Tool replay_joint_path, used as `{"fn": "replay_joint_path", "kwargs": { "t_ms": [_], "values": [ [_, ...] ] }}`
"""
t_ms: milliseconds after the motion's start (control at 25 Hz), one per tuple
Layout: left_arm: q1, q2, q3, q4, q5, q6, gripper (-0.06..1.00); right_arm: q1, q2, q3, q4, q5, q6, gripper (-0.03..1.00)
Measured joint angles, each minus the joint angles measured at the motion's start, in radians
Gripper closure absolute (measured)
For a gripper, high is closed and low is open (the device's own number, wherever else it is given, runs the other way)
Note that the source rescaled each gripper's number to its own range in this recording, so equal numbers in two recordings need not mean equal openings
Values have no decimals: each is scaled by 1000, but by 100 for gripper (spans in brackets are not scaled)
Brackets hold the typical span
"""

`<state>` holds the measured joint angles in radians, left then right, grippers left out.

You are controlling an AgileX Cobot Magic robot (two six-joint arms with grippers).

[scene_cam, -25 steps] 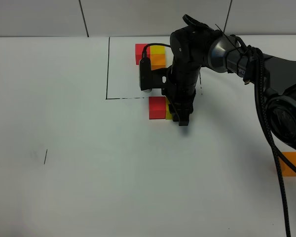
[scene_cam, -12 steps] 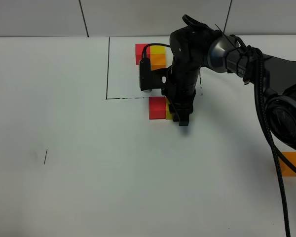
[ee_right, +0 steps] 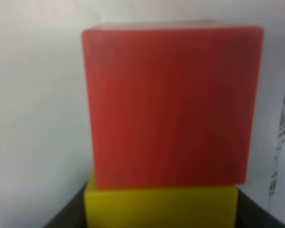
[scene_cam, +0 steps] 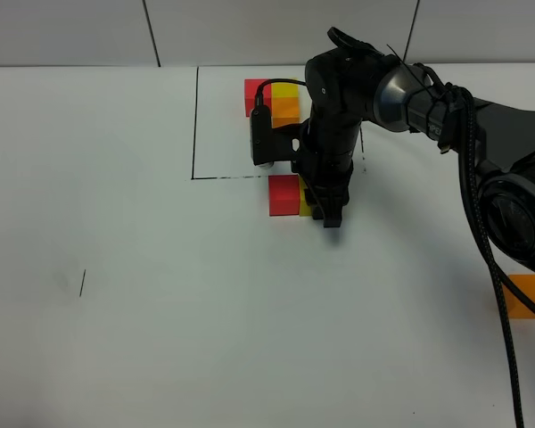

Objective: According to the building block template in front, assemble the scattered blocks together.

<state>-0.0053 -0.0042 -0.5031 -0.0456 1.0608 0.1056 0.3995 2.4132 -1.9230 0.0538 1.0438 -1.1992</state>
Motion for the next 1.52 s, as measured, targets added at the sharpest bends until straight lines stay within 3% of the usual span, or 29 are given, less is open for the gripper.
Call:
{"fn": "replay_joint_path", "kwargs": {
  "t_ms": [160,280,520,600,680,960,1160,1360,1520],
  "values": [
    [0,0,0,0,0,0,20,0,-1,0,0,0,13,93],
    [0,0,0,0,0,0,20,0,-3,0,-1,-3,37,80],
    [0,0,0,0,0,0,20,2,-26,11,2,-8,121,28],
    [0,0,0,0,0,0,20,2,-49,11,-10,-9,182,15],
    [0,0,0,0,0,0,20,-8,-87,11,-13,-10,266,8],
    [0,0,0,0,0,0,20,-120,-242,102,-30,4,582,5],
    [0,0,0,0,0,0,20,-219,-407,365,-31,-29,802,5],
    [0,0,0,0,0,0,20,-337,-609,706,-30,-172,968,5],
    [0,0,0,0,0,0,20,-408,-731,887,-35,-247,1062,6]
  ]
}}
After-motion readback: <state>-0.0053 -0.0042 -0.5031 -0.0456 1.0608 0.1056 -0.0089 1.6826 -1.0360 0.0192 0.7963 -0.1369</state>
